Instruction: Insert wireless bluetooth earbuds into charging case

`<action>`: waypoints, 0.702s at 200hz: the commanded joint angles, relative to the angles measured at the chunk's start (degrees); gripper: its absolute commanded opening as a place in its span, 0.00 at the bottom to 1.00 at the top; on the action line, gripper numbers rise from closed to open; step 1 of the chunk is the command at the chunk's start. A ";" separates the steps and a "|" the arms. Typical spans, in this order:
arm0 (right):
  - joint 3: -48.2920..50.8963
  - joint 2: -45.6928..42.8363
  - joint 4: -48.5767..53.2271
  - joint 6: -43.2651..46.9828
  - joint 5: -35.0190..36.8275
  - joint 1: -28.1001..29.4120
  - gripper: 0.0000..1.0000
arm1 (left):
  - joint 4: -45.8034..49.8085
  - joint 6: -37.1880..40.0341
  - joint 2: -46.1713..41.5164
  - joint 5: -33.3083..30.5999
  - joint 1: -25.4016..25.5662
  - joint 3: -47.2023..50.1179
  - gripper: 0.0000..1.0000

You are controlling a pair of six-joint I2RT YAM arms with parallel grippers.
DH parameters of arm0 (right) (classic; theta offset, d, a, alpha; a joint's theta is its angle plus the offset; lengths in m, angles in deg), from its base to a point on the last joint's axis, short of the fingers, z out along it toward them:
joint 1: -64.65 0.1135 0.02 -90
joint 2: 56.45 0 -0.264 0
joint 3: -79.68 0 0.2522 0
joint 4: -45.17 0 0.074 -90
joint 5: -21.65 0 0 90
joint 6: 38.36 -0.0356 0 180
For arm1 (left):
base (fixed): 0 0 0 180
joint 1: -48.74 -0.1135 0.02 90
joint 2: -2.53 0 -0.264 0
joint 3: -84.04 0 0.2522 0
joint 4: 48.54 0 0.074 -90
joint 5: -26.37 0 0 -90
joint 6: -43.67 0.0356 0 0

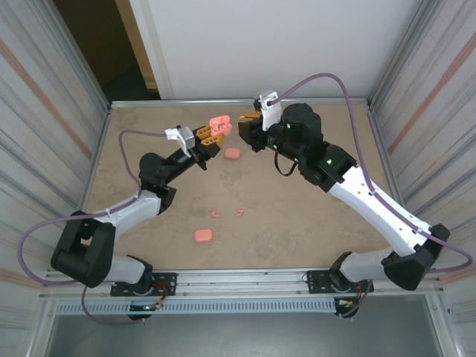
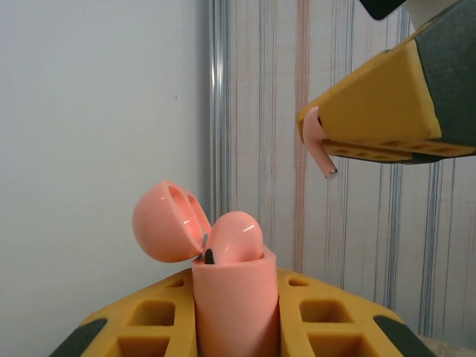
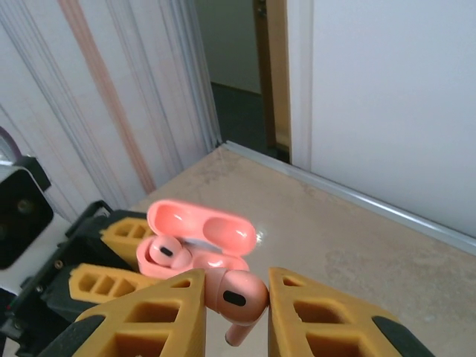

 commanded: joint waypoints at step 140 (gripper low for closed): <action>-5.65 7.22 -1.65 3.06 0.19 1.11 0.24 | -3.54 -0.55 0.12 1.06 0.66 -1.90 0.00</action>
